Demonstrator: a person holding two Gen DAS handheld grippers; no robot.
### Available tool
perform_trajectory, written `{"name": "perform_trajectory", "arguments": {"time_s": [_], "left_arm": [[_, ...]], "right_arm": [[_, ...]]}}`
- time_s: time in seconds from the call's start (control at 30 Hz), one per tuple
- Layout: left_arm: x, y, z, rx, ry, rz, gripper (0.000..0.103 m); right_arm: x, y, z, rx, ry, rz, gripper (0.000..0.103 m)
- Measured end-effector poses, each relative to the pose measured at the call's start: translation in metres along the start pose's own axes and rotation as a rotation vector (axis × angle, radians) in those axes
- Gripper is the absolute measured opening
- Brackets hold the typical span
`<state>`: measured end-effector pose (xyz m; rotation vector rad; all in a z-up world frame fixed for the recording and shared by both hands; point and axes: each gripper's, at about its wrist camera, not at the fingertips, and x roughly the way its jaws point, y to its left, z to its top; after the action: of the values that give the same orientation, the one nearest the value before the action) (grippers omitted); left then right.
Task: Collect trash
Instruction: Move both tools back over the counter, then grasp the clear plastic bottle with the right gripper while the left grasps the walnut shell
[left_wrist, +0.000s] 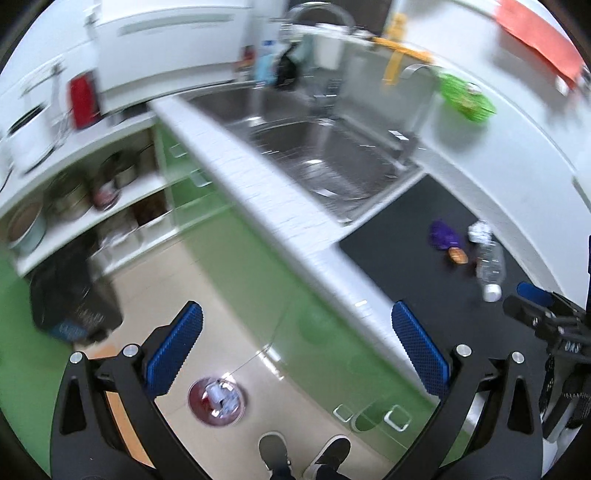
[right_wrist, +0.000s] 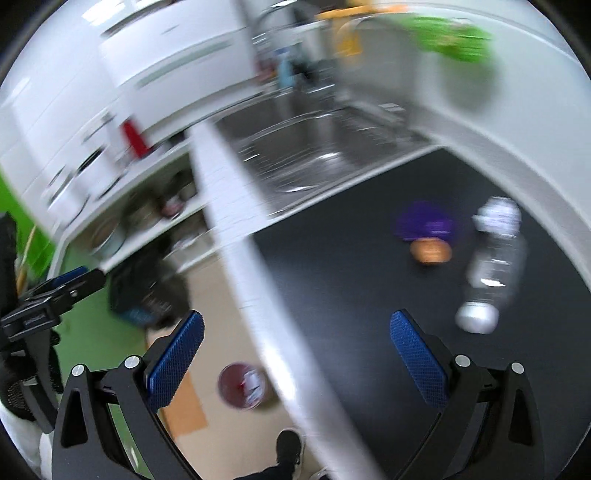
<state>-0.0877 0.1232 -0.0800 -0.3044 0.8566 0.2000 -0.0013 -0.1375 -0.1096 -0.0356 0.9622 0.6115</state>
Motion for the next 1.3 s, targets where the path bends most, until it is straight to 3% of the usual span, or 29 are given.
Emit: {"name": "perform_trajectory", "arguments": {"time_s": [0.23, 0.4, 0.67, 0.97, 1.03, 1.07, 1.1, 1.3], "left_arm": [[0.024, -0.071, 0.025, 0.12, -0.007, -0.084, 0.1], [0.044, -0.116, 0.04, 0.186, 0.0, -0.129, 0.1], [0.076, -0.146, 0.047, 0.227, 0.041, -0.145, 0.1], [0.101, -0.146, 0.051, 0.222, 0.083, -0.138, 0.1], [0.107, -0.146, 0.053, 0.219, 0.092, -0.141, 0.1], [0.109, -0.146, 0.053, 0.218, 0.095, -0.143, 0.1], [0.111, -0.146, 0.053, 0.218, 0.097, -0.146, 0.1], [0.123, -0.157, 0.055, 0.226, 0.115, -0.172, 0.1]], "right_arm": [[-0.02, -0.083, 0.009, 0.124, -0.034, -0.133, 0.097], [-0.005, -0.124, 0.022, 0.168, -0.019, -0.186, 0.097], [0.05, -0.16, 0.039, 0.247, 0.073, -0.205, 0.097], [0.098, -0.182, 0.038, 0.322, 0.172, -0.184, 0.096], [0.103, -0.182, 0.038, 0.321, 0.182, -0.176, 0.091], [0.106, -0.182, 0.038, 0.318, 0.191, -0.178, 0.073], [0.109, -0.183, 0.038, 0.32, 0.199, -0.174, 0.065], [0.104, -0.183, 0.04, 0.31, 0.183, -0.147, 0.062]]}}
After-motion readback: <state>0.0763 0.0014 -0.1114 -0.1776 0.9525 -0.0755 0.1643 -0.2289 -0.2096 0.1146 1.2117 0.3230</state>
